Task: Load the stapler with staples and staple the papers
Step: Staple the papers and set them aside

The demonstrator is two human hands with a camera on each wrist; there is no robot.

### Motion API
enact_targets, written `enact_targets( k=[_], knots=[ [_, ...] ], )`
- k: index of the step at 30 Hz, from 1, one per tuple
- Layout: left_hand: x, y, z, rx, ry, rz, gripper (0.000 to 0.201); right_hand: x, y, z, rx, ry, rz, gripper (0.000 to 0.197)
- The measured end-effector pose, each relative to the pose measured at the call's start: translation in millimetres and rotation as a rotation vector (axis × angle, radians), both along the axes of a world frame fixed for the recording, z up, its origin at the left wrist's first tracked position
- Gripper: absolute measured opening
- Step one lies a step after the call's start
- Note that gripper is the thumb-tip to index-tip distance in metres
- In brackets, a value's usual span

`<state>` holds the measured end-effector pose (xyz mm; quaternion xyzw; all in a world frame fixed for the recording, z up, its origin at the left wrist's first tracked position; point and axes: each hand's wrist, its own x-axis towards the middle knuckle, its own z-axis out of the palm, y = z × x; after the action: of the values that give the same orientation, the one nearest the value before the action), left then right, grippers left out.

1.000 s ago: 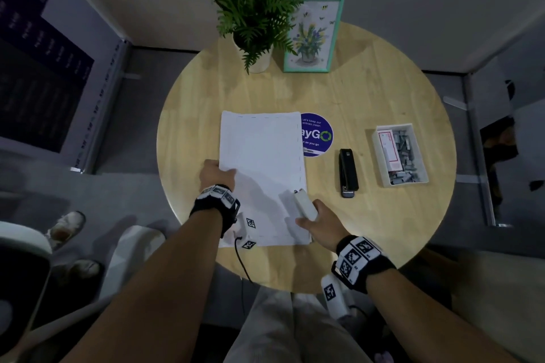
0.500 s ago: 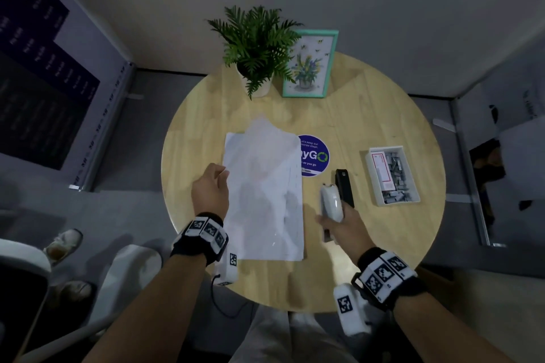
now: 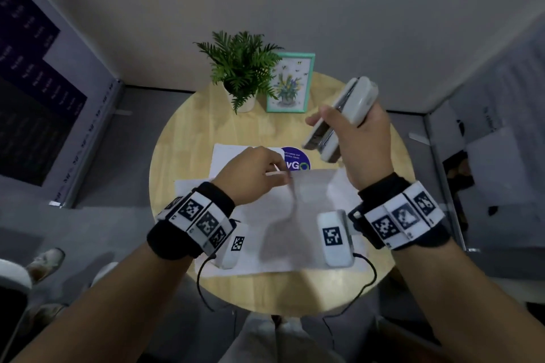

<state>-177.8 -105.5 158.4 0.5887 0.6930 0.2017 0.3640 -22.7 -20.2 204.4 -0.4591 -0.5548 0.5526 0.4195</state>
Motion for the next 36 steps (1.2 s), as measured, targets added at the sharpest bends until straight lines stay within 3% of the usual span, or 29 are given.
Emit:
enact_targets(
  k=[10, 29, 36],
  knots=[
    [17, -1, 21, -0.003, -0.068, -0.033, 0.020, 13, -9, -34, 0.132, -0.337, 0.052, 0.035],
    [24, -1, 34, 0.023, -0.136, -0.012, 0.015, -6, -8, -35, 0.254, -0.356, -0.052, 0.030],
    [35, -1, 27, 0.087, 0.086, 0.000, 0.025, -1, -9, -36, 0.236, -0.355, -0.039, 0.027]
  ],
)
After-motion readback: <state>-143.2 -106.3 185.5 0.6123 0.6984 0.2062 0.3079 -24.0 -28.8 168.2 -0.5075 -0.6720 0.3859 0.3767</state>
